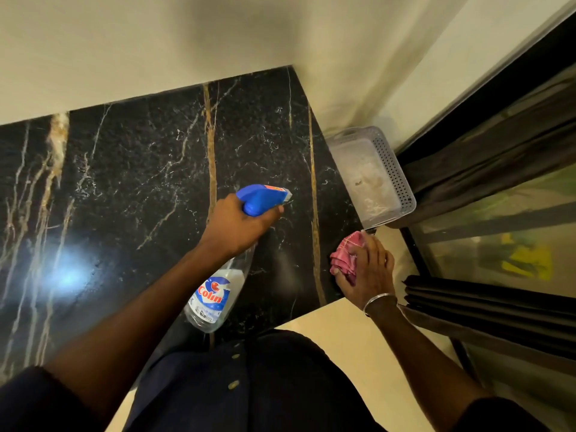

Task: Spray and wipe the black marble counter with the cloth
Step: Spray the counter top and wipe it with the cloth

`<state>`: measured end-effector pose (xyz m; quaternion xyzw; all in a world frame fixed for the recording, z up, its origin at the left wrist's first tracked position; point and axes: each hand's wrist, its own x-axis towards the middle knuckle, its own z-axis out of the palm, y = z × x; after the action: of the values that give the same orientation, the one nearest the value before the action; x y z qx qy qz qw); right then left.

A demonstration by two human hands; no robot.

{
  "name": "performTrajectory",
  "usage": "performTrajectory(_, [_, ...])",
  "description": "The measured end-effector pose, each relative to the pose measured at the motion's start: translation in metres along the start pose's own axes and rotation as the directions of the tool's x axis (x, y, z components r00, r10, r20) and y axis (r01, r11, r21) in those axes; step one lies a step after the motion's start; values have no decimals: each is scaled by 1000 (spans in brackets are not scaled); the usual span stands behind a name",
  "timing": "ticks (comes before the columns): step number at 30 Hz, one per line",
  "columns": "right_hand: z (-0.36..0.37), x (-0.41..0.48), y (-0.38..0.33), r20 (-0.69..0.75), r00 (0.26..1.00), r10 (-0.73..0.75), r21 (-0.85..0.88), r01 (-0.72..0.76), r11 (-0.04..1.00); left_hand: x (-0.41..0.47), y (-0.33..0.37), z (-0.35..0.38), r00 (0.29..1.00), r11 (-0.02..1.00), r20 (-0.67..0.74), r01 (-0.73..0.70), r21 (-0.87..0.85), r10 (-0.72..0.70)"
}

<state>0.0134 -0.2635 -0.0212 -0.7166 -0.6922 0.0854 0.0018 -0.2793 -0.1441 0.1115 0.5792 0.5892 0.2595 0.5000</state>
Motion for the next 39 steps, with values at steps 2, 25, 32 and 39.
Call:
performTrajectory(2, [5, 5, 3, 20, 999, -25, 25, 25, 999, 3, -2, -3, 1000, 1000, -21, 15, -9, -15])
performTrajectory(25, [-6, 326, -69, 47, 969, -242, -14, 243, 970, 122, -6, -31, 968, 984, -204, 122, -127, -146])
performTrajectory(32, [-23, 448, -115, 43, 977, -208, 13, 208, 978, 139, -11, -47, 959, 980, -221, 148, -136, -176])
performTrajectory(39, [-28, 458, -116, -43, 967, -251, 32, 253, 967, 123, -15, -58, 960, 985, -232, 136, -105, -158])
